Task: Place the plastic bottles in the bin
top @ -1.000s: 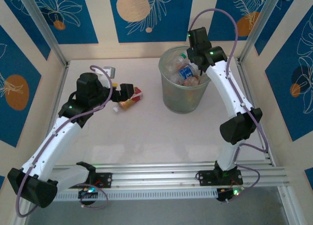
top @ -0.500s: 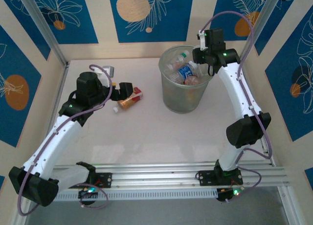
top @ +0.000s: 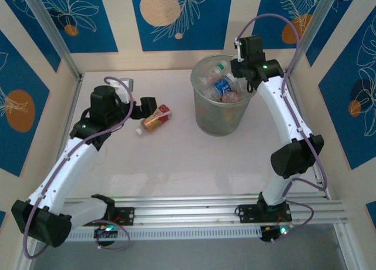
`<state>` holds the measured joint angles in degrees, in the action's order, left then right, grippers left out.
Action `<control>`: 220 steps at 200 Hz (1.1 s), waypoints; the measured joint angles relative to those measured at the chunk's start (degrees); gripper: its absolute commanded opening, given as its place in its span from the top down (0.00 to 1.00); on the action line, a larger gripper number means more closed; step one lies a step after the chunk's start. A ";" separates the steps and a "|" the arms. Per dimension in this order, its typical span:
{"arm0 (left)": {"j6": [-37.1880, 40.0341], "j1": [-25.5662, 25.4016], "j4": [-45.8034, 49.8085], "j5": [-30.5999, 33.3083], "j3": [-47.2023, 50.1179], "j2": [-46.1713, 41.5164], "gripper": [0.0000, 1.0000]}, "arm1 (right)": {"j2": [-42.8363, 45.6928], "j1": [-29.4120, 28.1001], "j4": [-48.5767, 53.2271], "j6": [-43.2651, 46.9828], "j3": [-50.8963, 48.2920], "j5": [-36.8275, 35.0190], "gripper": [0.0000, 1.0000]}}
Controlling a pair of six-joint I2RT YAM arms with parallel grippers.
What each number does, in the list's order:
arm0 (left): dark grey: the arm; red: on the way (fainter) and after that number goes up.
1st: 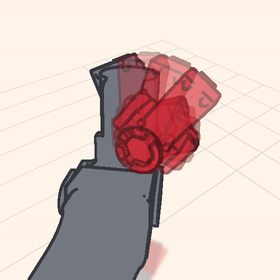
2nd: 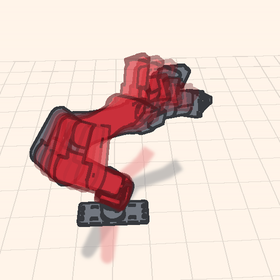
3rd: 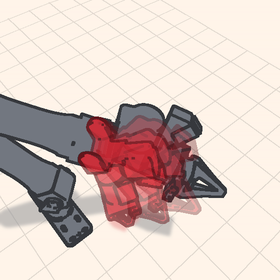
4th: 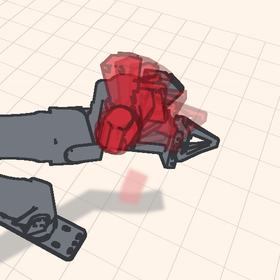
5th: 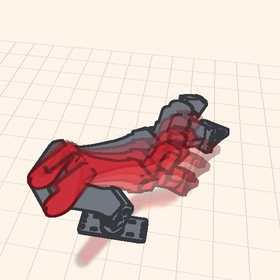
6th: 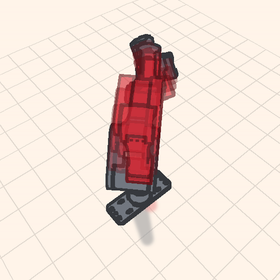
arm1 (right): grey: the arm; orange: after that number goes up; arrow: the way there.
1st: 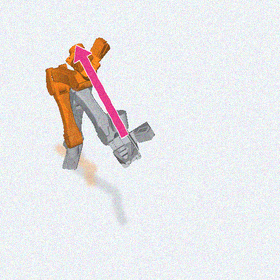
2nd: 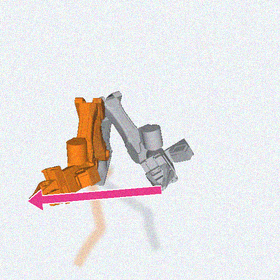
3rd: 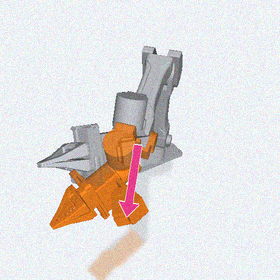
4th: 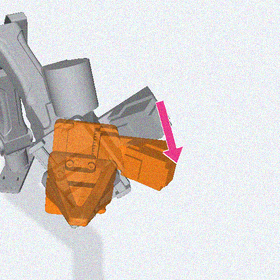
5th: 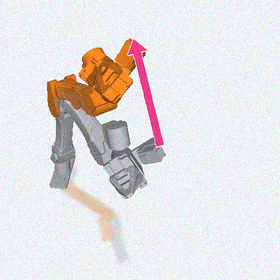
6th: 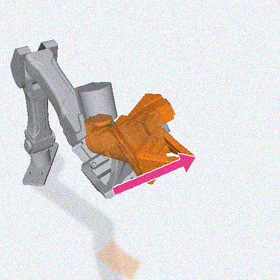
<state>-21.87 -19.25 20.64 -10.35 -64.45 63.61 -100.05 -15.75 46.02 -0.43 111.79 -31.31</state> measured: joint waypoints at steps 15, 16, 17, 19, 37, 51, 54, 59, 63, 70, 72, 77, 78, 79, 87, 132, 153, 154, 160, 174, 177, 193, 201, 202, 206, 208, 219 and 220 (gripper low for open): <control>0.09 0.09 0.20 1.49 0.00 0.20 0.01 | -1.05 0.02 0.07 0.00 0.76 -0.11 0.61; 0.09 0.09 0.22 1.53 0.00 0.22 0.00 | -1.11 0.02 0.07 -0.02 0.81 -0.11 0.61; 0.09 0.11 0.20 1.57 0.00 0.24 0.00 | -1.20 0.02 0.02 -0.02 0.92 -0.15 0.61; 0.26 0.11 0.26 1.70 0.00 0.28 0.00 | -1.42 0.04 0.02 -0.02 1.07 -0.24 0.62; 1.84 0.13 1.33 2.91 -0.11 1.38 0.00 | -2.56 0.04 0.52 -0.22 2.71 -0.39 0.61; 4.15 0.13 2.21 3.34 -0.15 2.71 0.01 | -3.08 0.04 1.22 -0.50 3.65 -0.50 0.59; 4.79 0.13 2.62 3.41 -0.20 3.15 0.01 | -3.15 0.02 1.40 -0.57 3.85 -0.52 0.59; 5.77 0.15 3.15 3.48 -0.28 3.69 0.01 | -3.28 -0.09 1.77 -0.66 4.22 -0.66 0.58; 6.51 0.15 3.69 3.48 -0.44 4.15 0.01 | -3.34 -0.17 2.05 -0.68 4.48 -0.70 0.57; 8.07 0.17 4.76 3.58 -0.81 5.14 0.01 | -3.43 -0.37 2.58 -0.68 4.96 -0.90 0.54; 8.55 0.17 4.96 3.58 -0.94 5.40 0.00 | -3.45 -0.42 2.80 -0.72 5.11 -0.90 0.53; 9.73 0.17 5.62 3.56 -1.25 6.16 0.01 | -3.48 -0.55 3.32 -0.72 5.49 -1.11 0.51; 10.08 0.17 5.70 3.56 -1.36 6.38 0.00 | -3.48 -0.59 3.43 -0.79 5.57 -1.18 0.51; 10.25 0.17 5.84 3.56 -1.40 6.51 0.00 | -3.48 -0.61 3.52 -0.87 5.64 -1.20 0.50; 12.31 0.20 6.95 3.56 -2.14 7.93 0.00 | -3.54 -0.96 4.37 -1.14 6.34 -1.55 0.47; 23.69 0.24 11.47 3.37 -6.86 16.76 0.01 | -4.13 -4.31 7.06 -1.01 9.66 -2.99 0.29; 28.87 0.26 13.18 3.39 -9.42 21.49 0.00 | -4.22 -4.94 8.02 -1.22 10.95 -3.69 0.21; 29.24 0.26 13.29 3.39 -9.62 21.88 0.00 | -4.22 -4.94 8.07 -1.36 11.02 -3.69 0.21; 30.53 0.28 13.97 3.41 -10.49 23.30 0.00 | -4.20 -4.92 8.20 -1.40 11.30 -4.00 0.19; 33.57 0.28 15.04 3.58 -12.68 26.88 0.01 | -4.07 -4.92 8.59 -1.77 11.74 -4.74 0.16; 34.23 0.26 15.19 3.67 -13.03 27.52 0.00 | -4.00 -4.92 8.72 -1.66 11.74 -4.81 0.15; 36.68 0.28 15.87 4.44 -14.36 30.62 0.01 | -3.54 -5.01 9.38 -2.36 11.74 -5.25 0.12; 37.64 0.31 16.44 4.70 -14.91 32.00 0.01 | -3.02 -5.07 9.68 -2.91 11.74 -5.42 0.10; 37.81 0.31 16.57 4.76 -15.02 32.26 0.01 | -2.89 -5.11 9.70 -3.10 11.69 -5.42 0.10; 38.29 0.33 16.85 4.83 -15.34 32.85 0.01 | -2.62 -5.20 9.79 -3.17 11.56 -5.42 0.08; 38.53 0.35 17.03 4.90 -15.56 33.22 0.00 | -2.29 -5.25 9.81 -3.43 11.45 -5.42 0.07; 39.32 0.39 17.81 4.90 -16.57 34.73 0.00 | -0.52 -5.64 9.97 -4.09 10.54 -5.35 0.02; 39.45 0.39 17.92 4.90 -16.74 34.95 0.00 | -0.39 -5.66 9.99 -4.15 10.45 -5.35 0.01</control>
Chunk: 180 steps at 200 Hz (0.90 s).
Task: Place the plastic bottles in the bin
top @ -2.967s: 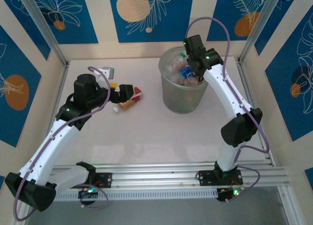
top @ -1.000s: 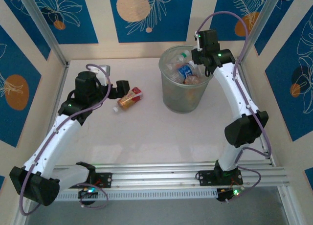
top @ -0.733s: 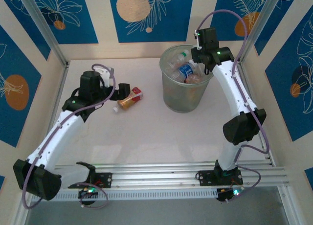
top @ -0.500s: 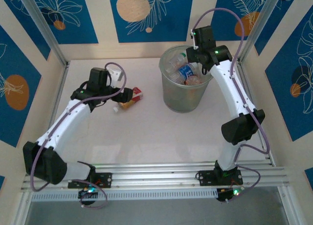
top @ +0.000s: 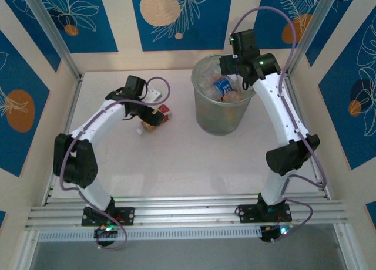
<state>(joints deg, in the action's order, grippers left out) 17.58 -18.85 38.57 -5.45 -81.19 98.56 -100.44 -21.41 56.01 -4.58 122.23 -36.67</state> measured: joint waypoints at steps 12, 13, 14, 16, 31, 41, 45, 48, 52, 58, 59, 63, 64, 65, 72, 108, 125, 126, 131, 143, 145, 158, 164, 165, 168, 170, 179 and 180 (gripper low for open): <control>0.63 0.04 0.57 -0.02 -0.87 1.14 0.00 | 2.62 -0.59 0.04 -0.74 -1.49 0.00 0.01; 0.72 0.04 0.70 -0.02 -0.96 1.29 0.00 | 2.99 -0.68 0.04 -0.83 -1.68 -0.04 0.01; 0.74 0.04 0.74 -0.02 -1.01 1.38 0.01 | 3.19 -0.72 0.02 -0.92 -1.79 -0.07 0.01; 0.87 0.04 0.83 -0.04 -1.14 1.55 0.00 | 3.76 -0.87 -0.07 -1.11 -2.14 -0.04 0.01; 1.05 0.04 1.51 -0.04 -1.81 2.36 0.01 | 7.45 -2.01 -0.35 -1.64 -4.35 -0.26 0.01; 1.07 0.04 1.66 -0.04 -2.05 2.71 0.00 | 9.77 -2.93 -0.68 -1.88 -5.73 -0.66 0.01; 1.07 0.04 1.79 -0.04 -2.19 2.84 0.00 | 10.64 -3.37 -0.92 -1.95 -6.27 -0.79 0.01; 1.07 0.07 1.84 -0.04 -2.23 2.95 0.00 | 11.28 -3.63 -1.11 -2.05 -6.62 -0.94 0.01; 1.07 0.07 1.88 -0.04 -2.29 3.06 0.00 | 11.96 -3.96 -1.36 -2.10 -7.13 -1.05 0.01; 1.07 0.07 2.25 -0.04 -2.60 3.39 0.01 | 13.05 -4.52 -1.64 -2.29 -7.93 -1.36 0.01; 1.07 0.07 2.25 -0.04 -2.64 3.43 0.01 | 13.29 -4.63 -1.66 -2.32 -8.11 -1.40 0.01; 1.05 0.07 2.43 -0.07 -2.91 3.76 0.01 | 13.90 -4.94 -1.86 -2.36 -8.59 -1.62 0.01; 1.05 0.07 2.45 -0.07 -2.95 3.80 0.01 | 14.10 -5.05 -1.97 -2.43 -8.79 -1.64 0.01; 1.05 0.07 2.47 -0.07 -2.99 3.85 0.01 | 14.19 -5.09 -1.99 -2.47 -8.87 -1.68 0.01; 1.03 0.07 2.54 -0.07 -3.54 4.52 0.01 | 15.17 -5.68 -2.36 -2.51 -9.77 -2.01 0.01; 0.92 0.09 2.71 0.33 -6.95 9.92 0.01 | 18.60 -7.19 -3.78 -2.99 -13.84 -3.72 0.01; 0.57 0.09 2.84 1.77 -8.33 12.70 0.00 | 19.80 -7.58 -4.57 -3.19 -15.32 -4.52 0.01; 0.55 0.09 2.86 1.81 -8.37 12.81 0.00 | 19.87 -7.61 -4.59 -3.19 -15.39 -4.55 0.01; 0.48 0.09 2.86 2.36 -8.57 13.44 0.00 | 20.31 -7.72 -4.76 -3.26 -15.85 -4.74 0.01; 0.11 0.09 2.89 3.50 -8.90 14.75 0.00 | 21.40 -7.87 -5.27 -3.34 -16.94 -5.14 0.01; 0.09 0.09 2.93 3.74 -9.01 14.95 0.00 | 21.55 -7.89 -5.40 -3.37 -17.07 -5.20 0.01; -0.48 0.09 3.02 4.72 -9.44 16.06 0.01 | 22.73 -8.07 -5.92 -3.43 -18.03 -5.40 0.01; -0.59 0.09 3.02 5.11 -9.53 16.44 0.02 | 23.15 -8.15 -5.97 -3.52 -18.29 -5.42 0.01; -0.66 0.09 3.04 5.14 -9.55 16.50 0.02 | 23.26 -8.17 -6.03 -3.54 -18.36 -5.40 0.01; -0.74 0.09 3.06 5.35 -9.60 16.63 0.02 | 23.47 -8.22 -6.19 -3.54 -18.51 -5.44 0.01; -0.74 0.09 3.08 5.53 -9.64 16.79 0.02 | 23.65 -8.24 -6.29 -3.58 -18.64 -5.44 0.01; -0.90 0.09 3.08 6.05 -9.84 17.14 0.03 | 24.26 -8.39 -6.78 -3.61 -19.10 -5.42 0.01; -0.92 0.09 3.08 6.10 -9.86 17.16 0.03 | 24.30 -8.39 -6.82 -3.63 -19.15 -5.42 0.01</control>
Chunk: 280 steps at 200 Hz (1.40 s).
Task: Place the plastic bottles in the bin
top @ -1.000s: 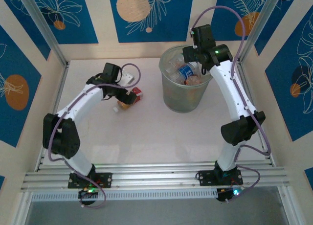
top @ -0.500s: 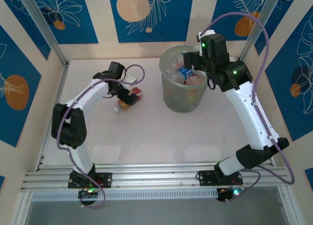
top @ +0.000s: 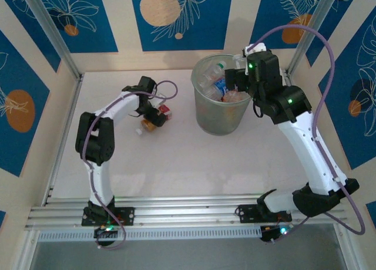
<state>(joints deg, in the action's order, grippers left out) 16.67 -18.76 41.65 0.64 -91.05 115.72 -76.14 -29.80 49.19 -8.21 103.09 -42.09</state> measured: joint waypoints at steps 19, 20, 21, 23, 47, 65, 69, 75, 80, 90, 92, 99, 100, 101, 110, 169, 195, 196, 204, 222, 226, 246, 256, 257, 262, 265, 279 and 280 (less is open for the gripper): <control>-0.39 0.00 0.00 1.44 -1.03 1.22 0.10 | 0.98 -0.26 -1.03 -0.24 -0.74 0.00 0.01; -0.35 0.00 0.00 1.51 -1.14 1.31 0.10 | 1.01 -0.26 -1.05 -0.24 -0.76 0.00 0.01; -0.33 0.00 0.00 1.55 -1.18 1.38 0.10 | 1.07 -0.26 -1.09 -0.26 -0.81 0.00 0.01; -0.52 0.00 0.00 1.70 -1.31 1.57 0.10 | 1.11 -0.28 -1.14 -0.28 -0.83 -0.02 0.01; -1.09 0.00 0.00 3.06 -2.08 3.39 0.17 | 1.68 -0.57 -1.88 -0.37 -1.44 -0.11 0.01; -1.55 0.00 0.02 3.54 -2.14 4.04 0.21 | 1.75 -0.61 -2.03 -0.35 -1.73 -0.17 0.01; -1.62 0.00 0.02 3.63 -2.14 4.07 0.23 | 1.75 -0.61 -2.05 -0.35 -1.77 -0.17 0.01; -1.77 0.00 0.02 3.80 -2.14 4.11 0.26 | 1.79 -0.61 -2.14 -0.35 -1.92 -0.20 0.01; -1.90 0.00 0.07 3.96 -2.19 4.11 0.29 | 1.86 -0.61 -2.12 -0.35 -2.05 -0.22 0.01; -2.54 0.00 0.22 4.35 -2.43 4.11 0.32 | 2.05 -0.63 -2.27 -0.35 -2.51 -0.26 0.01; -2.62 0.00 0.24 4.35 -2.47 4.11 0.32 | 2.10 -0.61 -2.29 -0.35 -2.62 -0.33 0.01; -2.82 0.00 0.31 4.52 -2.64 4.11 0.35 | 2.21 -0.61 -2.32 -0.35 -2.80 -0.46 0.01; -2.75 0.00 0.35 4.57 -2.67 4.11 0.36 | 2.21 -0.61 -2.32 -0.35 -2.86 -0.44 0.01; -2.78 0.00 0.35 4.57 -2.67 4.11 0.36 | 2.23 -0.61 -2.34 -0.35 -2.86 -0.44 0.01; -3.06 0.00 0.46 4.66 -2.80 4.11 0.39 | 2.40 -0.63 -2.47 -0.35 -3.10 -0.63 0.01; -4.87 0.00 2.62 5.09 -3.48 2.01 0.39 | 4.48 -0.96 -3.76 -0.35 -5.01 -2.03 0.01; -7.04 0.00 5.09 5.03 -4.98 -3.74 0.39 | 5.60 -0.98 -4.61 -0.37 -6.40 -3.02 0.01; -7.15 0.00 5.18 5.03 -5.09 -3.91 0.39 | 5.62 -0.98 -4.63 -0.39 -6.43 -3.02 0.01; -7.87 0.00 5.79 4.96 -6.29 -6.32 0.40 | 5.86 -0.98 -4.96 -0.39 -6.93 -3.23 0.01; -9.75 -0.22 5.95 4.11 -8.92 -12.33 0.40 | 6.34 -0.98 -5.79 -0.44 -8.41 -3.89 0.01; -10.19 -0.33 5.95 3.82 -9.53 -13.73 0.40 | 6.47 -1.01 -6.03 -0.55 -8.87 -4.07 0.01; -11.76 -1.51 5.57 2.29 -12.24 -19.54 0.40 | 7.08 -1.01 -7.28 -0.83 -11.08 -4.44 0.01; -12.44 -2.58 5.46 1.62 -13.86 -21.62 0.40 | 7.30 -1.01 -7.87 -1.01 -11.85 -4.66 0.01; -12.50 -2.67 5.46 1.51 -13.99 -21.73 0.40 | 7.32 -0.98 -7.91 -1.01 -11.96 -4.68 0.01; -13.09 -3.41 5.33 1.07 -15.06 -22.43 0.40 | 7.37 -1.01 -8.13 -1.05 -12.22 -4.87 0.01; -13.27 -3.82 5.18 0.79 -15.76 -22.69 0.40 | 7.39 -1.01 -8.22 -1.09 -12.31 -5.03 0.01; -14.75 -5.99 4.79 -1.09 -19.80 -22.84 0.40 | 7.74 -1.01 -9.09 -1.29 -12.92 -5.79 0.01; -14.86 -6.12 4.74 -1.18 -20.02 -22.82 0.40 | 7.76 -1.01 -9.14 -1.31 -12.98 -5.88 0.01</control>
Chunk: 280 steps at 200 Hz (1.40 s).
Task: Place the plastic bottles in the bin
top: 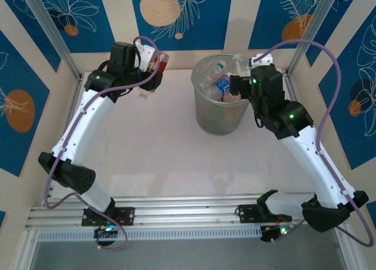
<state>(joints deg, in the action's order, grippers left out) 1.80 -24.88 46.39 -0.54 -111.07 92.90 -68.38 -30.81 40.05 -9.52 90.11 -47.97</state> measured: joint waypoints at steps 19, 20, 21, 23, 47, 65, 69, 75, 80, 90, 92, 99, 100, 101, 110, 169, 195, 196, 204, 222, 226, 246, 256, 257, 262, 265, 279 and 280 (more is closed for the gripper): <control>-2.19 -2.82 -0.09 -3.19 -7.10 2.23 0.40 | 0.79 0.00 -0.68 -0.20 -0.74 -0.94 0.01; -2.25 -2.93 -0.07 -3.32 -7.41 2.38 0.40 | 0.87 0.00 -0.72 -0.20 -0.79 -1.05 0.01; -2.34 -3.02 -0.04 -3.41 -7.72 2.51 0.40 | 0.92 0.00 -0.76 -0.20 -0.81 -1.11 0.01; -2.64 -3.32 -0.07 -3.78 -8.76 2.97 0.40 | 1.05 0.02 -0.92 -0.20 -0.92 -1.22 0.01; -5.18 -6.86 -0.57 -6.82 -19.43 9.31 0.39 | 1.99 0.02 -2.05 -0.44 -1.27 -2.54 0.01; -7.30 -9.03 -0.63 -9.07 -26.01 14.56 0.39 | 2.27 0.02 -2.62 -0.61 -1.27 -3.82 0.01; -7.82 -9.49 -0.66 -9.73 -27.61 16.02 0.39 | 2.29 0.02 -2.73 -0.68 -1.27 -4.20 0.01; -8.55 -9.99 -0.72 -10.47 -29.44 17.79 0.39 | 2.29 0.04 -2.91 -0.85 -1.27 -4.63 0.01; -9.09 -10.38 -0.81 -11.08 -30.73 19.21 0.39 | 2.29 0.07 -2.95 -0.98 -1.29 -4.90 0.01; -10.49 -11.06 -0.96 -12.26 -32.96 21.86 0.39 | 2.29 0.09 -3.06 -1.07 -1.42 -5.60 0.01; -10.56 -11.10 -0.98 -12.44 -33.18 22.16 0.39 | 2.29 0.09 -3.06 -1.11 -1.42 -5.70 0.01; -11.56 -11.45 -1.20 -13.20 -33.92 23.61 0.39 | 2.29 0.20 -3.17 -1.25 -1.55 -6.03 0.01; -11.85 -11.52 -1.31 -13.38 -34.03 23.89 0.39 | 2.29 0.20 -3.17 -1.25 -1.55 -6.05 0.01; -11.96 -11.56 -1.33 -13.46 -34.05 24.00 0.39 | 2.29 0.20 -3.17 -1.27 -1.57 -6.08 0.01; -13.33 -11.89 -1.97 -14.51 -34.23 25.31 0.39 | 2.29 0.39 -3.23 -1.42 -1.73 -6.21 0.01; -20.87 -15.15 -8.35 -17.29 -35.17 30.67 0.38 | 2.27 0.94 -3.82 -2.54 -3.17 -6.47 0.01; -23.91 -15.91 -10.67 -17.25 -36.48 32.87 0.37 | 2.25 1.36 -4.68 -2.56 -3.41 -6.03 0.01; -24.04 -15.91 -10.73 -17.25 -36.59 32.98 0.37 | 2.25 1.38 -4.70 -2.56 -3.41 -6.03 0.01; -24.65 -15.91 -11.10 -17.18 -36.96 33.70 0.36 | 2.19 1.64 -5.01 -2.54 -3.45 -5.95 0.01; -25.81 -15.91 -11.21 -16.04 -37.07 34.91 0.34 | 1.79 2.56 -5.70 -2.51 -3.45 -5.60 0.01; -26.05 -15.91 -11.19 -15.82 -37.07 35.17 0.33 | 1.64 2.80 -5.97 -2.51 -3.45 -5.57 0.01; -26.80 -15.91 -10.80 -14.03 -37.07 35.95 0.29 | 0.31 4.02 -6.40 -2.54 -3.43 -4.87 0.01; -26.75 -15.91 -10.40 -13.33 -37.07 36.04 0.26 | -0.70 4.46 -6.47 -2.54 -3.37 -4.42 0.01; -26.84 -15.91 -10.36 -13.22 -37.07 36.06 0.26 | -0.79 4.50 -6.47 -2.54 -3.37 -4.39 0.01; -26.82 -15.91 -10.29 -12.92 -37.07 36.06 0.24 | -1.38 4.70 -6.54 -2.54 -3.26 -4.24 0.01; -26.95 -15.91 -10.29 -12.74 -37.07 36.06 0.23 | -1.75 4.76 -6.51 -2.54 -3.15 -4.13 0.01; -27.10 -15.91 -10.29 -12.24 -37.07 36.06 0.18 | -3.63 5.14 -6.60 -2.56 -2.51 -3.87 0.01; -27.06 -15.91 -10.29 -12.24 -37.07 36.06 0.18 | -3.74 5.16 -6.60 -2.54 -2.47 -3.87 0.01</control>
<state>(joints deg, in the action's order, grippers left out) -25.26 -40.80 36.10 -12.78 -148.14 128.97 -72.12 -25.65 33.45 -12.05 87.64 -51.83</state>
